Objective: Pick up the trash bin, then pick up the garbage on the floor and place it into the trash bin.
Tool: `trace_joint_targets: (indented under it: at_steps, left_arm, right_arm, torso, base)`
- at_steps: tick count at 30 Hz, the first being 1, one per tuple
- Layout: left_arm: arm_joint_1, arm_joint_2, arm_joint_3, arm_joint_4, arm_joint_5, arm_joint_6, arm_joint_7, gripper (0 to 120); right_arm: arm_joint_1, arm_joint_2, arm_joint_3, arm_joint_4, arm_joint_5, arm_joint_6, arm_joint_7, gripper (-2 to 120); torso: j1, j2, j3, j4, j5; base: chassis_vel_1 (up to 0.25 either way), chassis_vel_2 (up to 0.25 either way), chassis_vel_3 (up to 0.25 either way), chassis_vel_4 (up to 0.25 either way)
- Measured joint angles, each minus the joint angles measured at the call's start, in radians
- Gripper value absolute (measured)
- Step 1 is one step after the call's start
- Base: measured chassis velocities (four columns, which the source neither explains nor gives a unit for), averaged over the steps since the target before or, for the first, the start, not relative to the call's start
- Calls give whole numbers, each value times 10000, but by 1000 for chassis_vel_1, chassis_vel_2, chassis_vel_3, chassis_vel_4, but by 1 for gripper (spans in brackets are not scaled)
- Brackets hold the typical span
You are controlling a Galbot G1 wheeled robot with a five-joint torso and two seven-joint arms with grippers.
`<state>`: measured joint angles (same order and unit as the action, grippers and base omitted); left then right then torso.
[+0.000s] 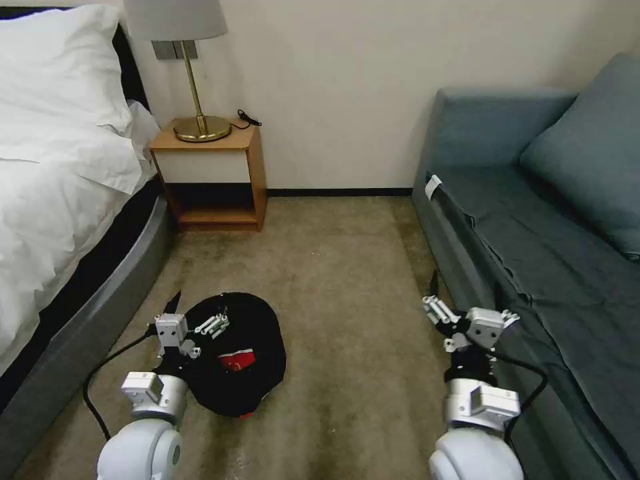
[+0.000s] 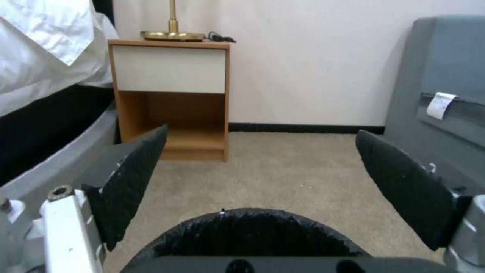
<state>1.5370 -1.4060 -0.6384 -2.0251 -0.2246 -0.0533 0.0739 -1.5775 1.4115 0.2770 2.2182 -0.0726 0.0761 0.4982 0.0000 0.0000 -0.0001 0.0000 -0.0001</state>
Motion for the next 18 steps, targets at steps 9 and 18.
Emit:
trace_joint_targets:
  at_steps: [9,18]
  left_arm:
    - [72,-51,68,252,3,-547,68,100]
    - [64,-68,75,256,12,-562,68,100]
  right_arm:
    - [45,180,-112,-297,-30,302,-123,100]
    - [41,179,-123,-305,-42,303,-133,100]
  torso:
    - [0,0,0,0,2]
    - [0,0,0,0,2]
  base:
    - [0,0,0,0]
    - [0,0,0,0]
